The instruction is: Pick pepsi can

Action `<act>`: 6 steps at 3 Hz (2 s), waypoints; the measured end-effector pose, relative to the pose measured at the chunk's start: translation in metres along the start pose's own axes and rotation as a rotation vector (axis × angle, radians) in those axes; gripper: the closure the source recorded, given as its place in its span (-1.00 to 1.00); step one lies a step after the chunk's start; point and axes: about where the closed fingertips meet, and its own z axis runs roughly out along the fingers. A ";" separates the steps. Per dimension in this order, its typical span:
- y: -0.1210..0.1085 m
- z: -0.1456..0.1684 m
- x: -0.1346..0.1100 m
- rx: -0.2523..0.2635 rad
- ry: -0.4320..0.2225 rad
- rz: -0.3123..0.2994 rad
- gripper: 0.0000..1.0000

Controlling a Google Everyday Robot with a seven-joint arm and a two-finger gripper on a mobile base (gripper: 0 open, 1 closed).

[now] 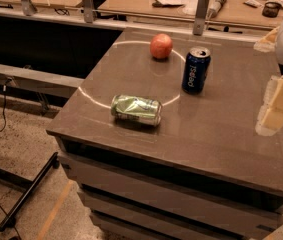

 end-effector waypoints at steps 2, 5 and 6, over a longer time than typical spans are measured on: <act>-0.012 0.007 -0.003 0.007 -0.001 0.014 -1.00; -0.103 0.054 0.003 0.066 -0.231 0.330 -1.00; -0.123 0.069 -0.021 0.103 -0.359 0.365 -1.00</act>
Offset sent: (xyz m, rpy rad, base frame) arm 0.0347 -0.0007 -0.0119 0.0071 0.0087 -0.0357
